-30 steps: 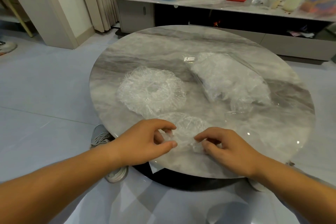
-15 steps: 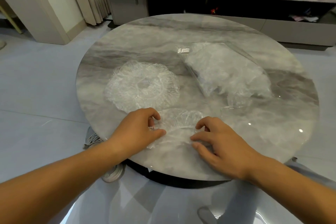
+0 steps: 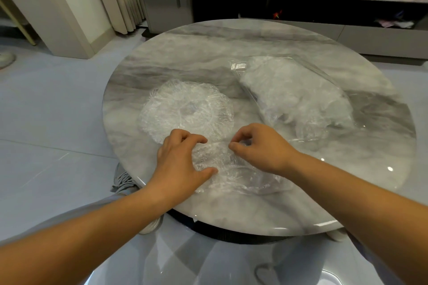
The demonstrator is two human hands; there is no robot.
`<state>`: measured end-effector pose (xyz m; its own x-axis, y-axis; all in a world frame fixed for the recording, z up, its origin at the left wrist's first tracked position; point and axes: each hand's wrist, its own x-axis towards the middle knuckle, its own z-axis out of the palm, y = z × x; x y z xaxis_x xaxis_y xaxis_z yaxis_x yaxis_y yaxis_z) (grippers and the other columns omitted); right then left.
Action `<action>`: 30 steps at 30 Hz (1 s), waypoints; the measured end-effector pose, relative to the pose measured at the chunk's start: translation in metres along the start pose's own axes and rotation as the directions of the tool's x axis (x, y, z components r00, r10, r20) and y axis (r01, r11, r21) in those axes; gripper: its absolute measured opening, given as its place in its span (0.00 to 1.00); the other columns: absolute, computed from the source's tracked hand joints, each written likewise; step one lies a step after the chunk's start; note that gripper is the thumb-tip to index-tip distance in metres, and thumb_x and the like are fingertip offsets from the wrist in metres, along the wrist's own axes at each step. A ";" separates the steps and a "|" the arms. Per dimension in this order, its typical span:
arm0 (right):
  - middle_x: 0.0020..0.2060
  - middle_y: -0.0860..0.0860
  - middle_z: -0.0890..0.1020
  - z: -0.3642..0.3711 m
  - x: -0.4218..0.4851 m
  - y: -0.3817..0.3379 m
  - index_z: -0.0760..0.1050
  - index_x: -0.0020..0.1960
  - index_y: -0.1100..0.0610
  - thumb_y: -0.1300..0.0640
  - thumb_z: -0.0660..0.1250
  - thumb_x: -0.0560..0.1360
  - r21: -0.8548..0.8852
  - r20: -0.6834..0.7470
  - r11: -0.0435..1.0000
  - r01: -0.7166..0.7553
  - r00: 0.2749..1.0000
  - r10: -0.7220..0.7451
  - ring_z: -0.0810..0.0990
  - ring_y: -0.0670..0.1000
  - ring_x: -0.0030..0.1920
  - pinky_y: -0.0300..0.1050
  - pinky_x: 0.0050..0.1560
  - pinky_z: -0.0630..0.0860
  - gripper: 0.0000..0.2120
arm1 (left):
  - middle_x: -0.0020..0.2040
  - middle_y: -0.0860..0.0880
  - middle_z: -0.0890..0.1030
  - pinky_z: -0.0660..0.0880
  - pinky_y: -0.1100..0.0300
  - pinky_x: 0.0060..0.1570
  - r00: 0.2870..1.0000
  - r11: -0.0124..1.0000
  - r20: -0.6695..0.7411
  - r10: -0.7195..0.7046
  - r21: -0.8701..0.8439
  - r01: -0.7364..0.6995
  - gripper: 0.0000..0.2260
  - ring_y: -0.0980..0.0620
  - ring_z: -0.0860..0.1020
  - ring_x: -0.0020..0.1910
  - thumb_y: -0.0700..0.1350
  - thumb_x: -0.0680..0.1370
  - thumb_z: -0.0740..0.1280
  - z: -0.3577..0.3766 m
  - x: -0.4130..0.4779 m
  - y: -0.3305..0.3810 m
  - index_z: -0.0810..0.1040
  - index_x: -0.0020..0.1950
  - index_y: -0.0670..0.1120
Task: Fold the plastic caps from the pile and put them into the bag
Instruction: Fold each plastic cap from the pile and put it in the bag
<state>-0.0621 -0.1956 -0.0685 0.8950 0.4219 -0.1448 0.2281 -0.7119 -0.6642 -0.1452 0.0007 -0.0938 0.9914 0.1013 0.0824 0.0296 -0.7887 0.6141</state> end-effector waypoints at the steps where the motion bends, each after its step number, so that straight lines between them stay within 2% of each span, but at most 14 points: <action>1: 0.43 0.42 0.84 -0.002 0.002 -0.002 0.84 0.46 0.50 0.49 0.71 0.77 0.051 0.014 0.999 -0.012 1.000 0.011 0.81 0.40 0.45 0.40 0.49 0.77 0.05 | 0.59 0.58 0.64 0.62 0.59 0.68 1.000 1.000 0.006 -0.022 -0.008 0.022 0.28 0.59 0.63 0.60 0.56 0.68 0.79 0.000 0.000 -0.001 0.74 0.66 0.58; 4: 0.31 0.40 0.82 -0.008 0.002 -0.004 0.84 0.45 0.54 0.51 0.73 0.76 0.212 0.068 0.976 -0.042 0.997 0.028 0.77 0.36 0.30 0.30 0.31 0.70 0.06 | 0.60 0.57 0.64 0.63 0.57 0.69 0.998 0.997 0.032 -0.060 -0.036 0.061 0.29 0.58 0.63 0.62 0.57 0.69 0.79 -0.001 0.001 -0.002 0.72 0.67 0.58; 6: 0.27 0.39 0.80 -0.011 -0.001 -0.004 0.84 0.45 0.55 0.52 0.74 0.76 0.263 0.082 0.964 -0.048 0.996 0.027 0.75 0.37 0.27 0.30 0.29 0.69 0.07 | 0.61 0.57 0.64 0.63 0.58 0.70 0.996 0.996 0.048 -0.074 -0.045 0.076 0.31 0.57 0.63 0.64 0.57 0.69 0.78 0.000 0.002 -0.004 0.71 0.68 0.58; 8: 0.30 0.39 0.82 -0.013 -0.008 -0.005 0.85 0.44 0.54 0.52 0.74 0.76 0.270 0.070 0.963 0.003 0.997 -0.023 0.78 0.39 0.31 0.35 0.35 0.74 0.07 | 0.61 0.57 0.63 0.63 0.59 0.69 0.996 0.996 0.053 -0.073 -0.051 0.075 0.32 0.58 0.62 0.64 0.57 0.69 0.78 0.001 0.002 -0.005 0.70 0.69 0.58; 11: 0.41 0.41 0.86 -0.011 -0.020 0.000 0.86 0.46 0.50 0.51 0.73 0.77 0.195 0.033 0.971 0.135 0.989 -0.144 0.83 0.42 0.45 0.45 0.52 0.80 0.04 | 0.61 0.57 0.62 0.62 0.59 0.69 0.996 0.995 0.051 -0.067 -0.067 0.071 0.33 0.57 0.62 0.64 0.57 0.69 0.78 0.002 0.003 -0.006 0.69 0.70 0.58; 13: 0.46 0.40 0.86 -0.007 -0.030 0.005 0.86 0.50 0.48 0.48 0.71 0.77 0.010 0.004 0.948 0.318 0.948 -0.318 0.81 0.41 0.51 0.46 0.56 0.79 0.07 | 0.61 0.58 0.62 0.64 0.57 0.70 0.996 0.993 0.058 -0.067 -0.088 0.072 0.33 0.56 0.63 0.65 0.57 0.68 0.79 0.001 0.004 -0.007 0.69 0.69 0.59; 15: 0.49 0.39 0.85 -0.002 -0.040 0.009 0.85 0.53 0.48 0.45 0.67 0.78 -0.172 0.040 0.853 0.492 0.869 -0.493 0.80 0.41 0.52 0.49 0.56 0.77 0.11 | 0.61 0.58 0.63 0.66 0.55 0.70 0.996 0.992 0.064 -0.058 -0.108 0.065 0.32 0.55 0.65 0.66 0.58 0.68 0.79 -0.002 0.006 -0.010 0.70 0.68 0.60; 16: 0.50 0.39 0.85 0.000 -0.045 0.010 0.85 0.54 0.48 0.45 0.66 0.78 -0.232 0.079 0.810 0.538 0.841 -0.535 0.79 0.42 0.53 0.50 0.56 0.75 0.12 | 0.61 0.58 0.63 0.67 0.54 0.70 0.996 0.992 0.081 -0.049 -0.116 0.058 0.31 0.54 0.66 0.66 0.58 0.67 0.79 -0.005 0.007 -0.011 0.71 0.67 0.61; 19: 0.53 0.39 0.84 0.006 -0.059 0.013 0.83 0.55 0.48 0.42 0.60 0.81 -0.384 0.210 0.714 0.585 0.809 -0.549 0.75 0.45 0.54 0.48 0.58 0.70 0.16 | 0.60 0.63 0.64 0.68 0.54 0.70 0.973 0.994 0.231 -0.002 -0.102 0.026 0.30 0.56 0.67 0.65 0.62 0.64 0.79 -0.017 0.009 -0.017 0.73 0.64 0.64; 22: 0.56 0.40 0.82 0.013 -0.071 0.014 0.79 0.58 0.47 0.39 0.52 0.82 -0.475 0.329 0.639 0.605 0.796 -0.509 0.72 0.46 0.55 0.47 0.59 0.66 0.21 | 0.58 0.66 0.66 0.69 0.56 0.68 0.941 0.998 0.336 0.047 -0.053 -0.031 0.33 0.59 0.68 0.63 0.72 0.59 0.75 -0.028 0.007 -0.020 0.75 0.62 0.65; 24: 0.59 0.41 0.80 0.015 -0.077 0.014 0.75 0.66 0.49 0.40 0.54 0.81 -0.446 0.335 0.671 0.592 0.806 -0.488 0.73 0.48 0.54 0.48 0.58 0.67 0.21 | 0.57 0.66 0.69 0.70 0.57 0.67 0.944 0.999 0.326 0.048 -0.024 -0.042 0.33 0.61 0.70 0.62 0.79 0.59 0.67 -0.030 0.004 -0.016 0.76 0.59 0.65; 26: 0.57 0.43 0.80 0.017 -0.081 0.015 0.68 0.72 0.51 0.40 0.56 0.81 -0.445 0.324 0.682 0.580 0.815 -0.481 0.74 0.48 0.53 0.47 0.56 0.69 0.24 | 0.55 0.63 0.72 0.71 0.58 0.64 0.954 0.999 0.299 0.029 0.030 -0.040 0.34 0.61 0.71 0.59 0.82 0.62 0.59 -0.029 0.001 -0.008 0.77 0.58 0.62; 28: 0.57 0.44 0.80 0.018 -0.086 0.015 0.66 0.74 0.51 0.40 0.56 0.81 -0.463 0.313 0.675 0.574 0.819 -0.481 0.75 0.49 0.53 0.47 0.54 0.71 0.25 | 0.52 0.61 0.74 0.73 0.58 0.59 0.959 0.986 0.282 0.004 0.159 -0.051 0.32 0.60 0.74 0.54 0.80 0.66 0.56 -0.027 0.000 0.001 0.77 0.57 0.60; 30: 0.61 0.44 0.79 0.018 -0.089 0.017 0.70 0.72 0.51 0.40 0.54 0.82 -0.488 0.298 0.672 0.557 0.830 -0.471 0.76 0.49 0.55 0.47 0.54 0.73 0.23 | 0.47 0.59 0.76 0.75 0.58 0.50 0.963 0.964 0.267 -0.046 0.263 -0.027 0.28 0.59 0.75 0.48 0.78 0.69 0.58 -0.027 0.000 0.008 0.76 0.53 0.58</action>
<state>-0.1446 -0.2350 -0.0801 0.5212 0.8530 -0.0263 0.8388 -0.5176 -0.1689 -0.1488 0.0109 -0.0681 0.9870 -0.0279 -0.1585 0.0356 -0.9228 0.3837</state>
